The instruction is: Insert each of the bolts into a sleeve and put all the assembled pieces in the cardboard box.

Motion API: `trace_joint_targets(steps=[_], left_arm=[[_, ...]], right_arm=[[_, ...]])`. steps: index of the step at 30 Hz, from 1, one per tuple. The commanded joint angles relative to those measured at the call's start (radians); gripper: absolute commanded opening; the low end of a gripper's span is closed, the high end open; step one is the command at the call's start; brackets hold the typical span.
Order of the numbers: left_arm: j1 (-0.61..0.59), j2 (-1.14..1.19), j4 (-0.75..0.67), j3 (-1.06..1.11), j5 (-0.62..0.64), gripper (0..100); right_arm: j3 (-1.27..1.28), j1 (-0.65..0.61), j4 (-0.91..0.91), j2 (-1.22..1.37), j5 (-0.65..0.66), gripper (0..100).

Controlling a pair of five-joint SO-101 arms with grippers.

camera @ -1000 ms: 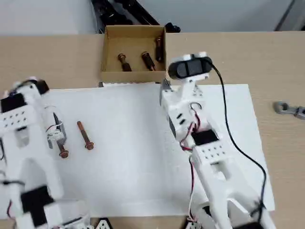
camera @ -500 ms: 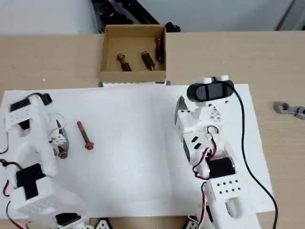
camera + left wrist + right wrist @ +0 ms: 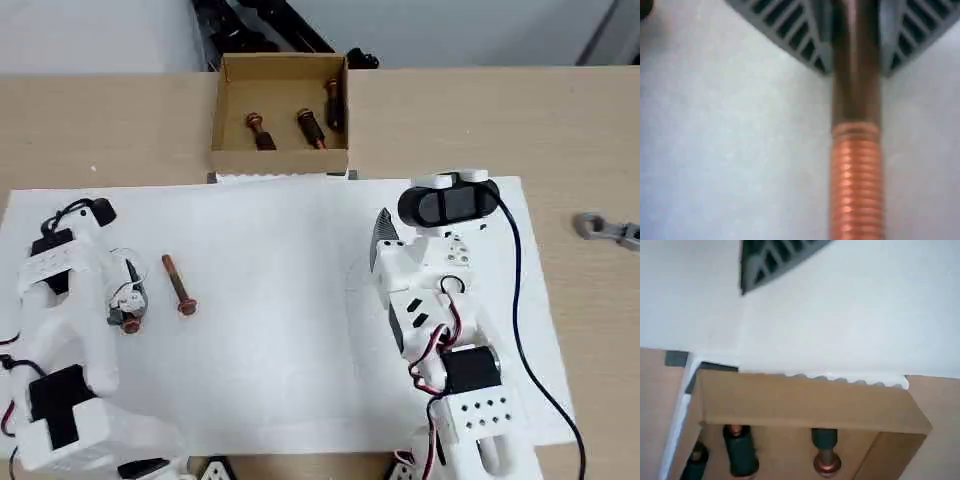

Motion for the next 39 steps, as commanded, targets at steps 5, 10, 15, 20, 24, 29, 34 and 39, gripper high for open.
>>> trace_joint_targets(steps=[5, 10, 15, 20, 24, 29, 34, 39], left_arm=[[0.002, -0.158, -0.044, 0.059, -0.124, 1], [0.112, -0.508, 0.040, 0.099, -0.330, 1], [0.241, -0.809, 0.166, 0.105, -0.480, 1], [0.313, -0.924, 0.341, 0.068, -0.572, 1], [0.316, -0.921, 0.439, -0.036, -0.684, 1], [0.316, -0.845, 0.493, -0.183, -0.899, 1], [0.311, -0.672, 0.508, -0.286, -1.132, 1], [0.316, -0.428, 0.499, -0.443, -1.200, 1]], right_arm=[[-0.003, 0.010, 0.004, -0.019, 0.002, 21.2], [-0.003, 0.010, 0.004, -0.019, 0.002, 21.2], [-0.003, 0.010, 0.004, -0.019, 0.002, 21.2], [-0.003, 0.010, 0.004, -0.019, 0.002, 21.2], [-0.003, 0.010, 0.004, -0.019, 0.002, 21.2], [-0.003, 0.010, 0.004, -0.019, 0.003, 21.2], [-0.003, 0.010, 0.004, -0.019, 0.003, 21.2], [-0.003, 0.025, -0.005, -0.018, 0.003, 21.2]])
